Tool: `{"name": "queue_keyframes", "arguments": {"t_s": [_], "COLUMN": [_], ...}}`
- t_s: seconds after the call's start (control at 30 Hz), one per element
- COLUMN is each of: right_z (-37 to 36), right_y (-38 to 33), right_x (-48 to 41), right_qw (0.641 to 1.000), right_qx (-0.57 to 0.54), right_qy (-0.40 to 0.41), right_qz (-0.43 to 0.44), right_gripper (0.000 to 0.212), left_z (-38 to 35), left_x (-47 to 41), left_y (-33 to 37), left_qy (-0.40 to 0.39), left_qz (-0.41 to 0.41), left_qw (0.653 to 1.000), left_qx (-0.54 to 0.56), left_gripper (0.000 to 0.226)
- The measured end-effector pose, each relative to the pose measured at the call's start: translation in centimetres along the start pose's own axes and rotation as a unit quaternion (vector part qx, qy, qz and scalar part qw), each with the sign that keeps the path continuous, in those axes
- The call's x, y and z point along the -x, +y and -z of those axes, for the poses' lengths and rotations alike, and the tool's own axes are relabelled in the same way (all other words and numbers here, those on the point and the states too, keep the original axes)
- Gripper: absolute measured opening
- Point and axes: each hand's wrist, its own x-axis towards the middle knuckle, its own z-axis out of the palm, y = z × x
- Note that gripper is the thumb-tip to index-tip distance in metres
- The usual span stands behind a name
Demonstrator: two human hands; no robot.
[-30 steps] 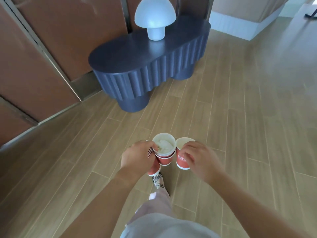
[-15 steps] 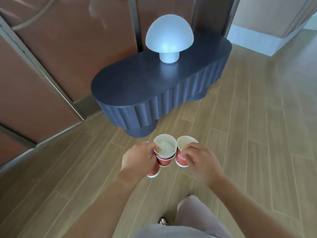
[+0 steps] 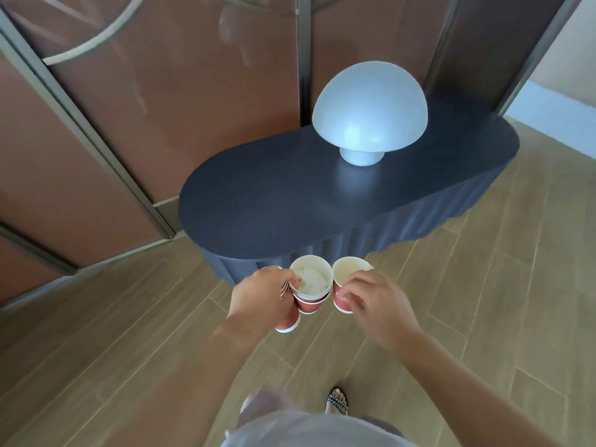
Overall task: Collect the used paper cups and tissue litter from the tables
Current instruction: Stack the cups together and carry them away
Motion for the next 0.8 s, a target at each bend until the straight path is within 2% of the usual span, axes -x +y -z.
{"name": "queue_keyframes", "arguments": {"t_s": [0.27,0.4,0.63,0.8], "right_z": [-1.6,-2.4,-4.5,-6.9], "right_y": [3.8,5.0,6.8,7.6], "right_x": [-11.2,-17.9,-28.9,-35.6], "right_qw": [0.995,0.994,0.997,0.997], "right_qx": [-0.02,-0.01,-0.02,-0.014], "right_qy": [-0.081,-0.085,-0.061,-0.071], "right_qz": [0.051,0.069,0.036,0.038], "right_gripper": [0.013,0.014,0.016,0.019], "left_z": [0.9,1.5,3.2,3.9], "left_x": [-9.7,-15.5,-26.5,-32.3], "left_y": [-1.5,-3.2,-6.6,-9.7], "left_qy": [-0.031,-0.04,-0.03,-0.04], "left_qz": [0.05,0.073,0.043,0.059], "left_qw": [0.998,0.996,0.999,0.997], "left_qx": [-0.01,-0.018,-0.004,0.003], "left_gripper": [0.029,0.03,0.02,0.017]}}
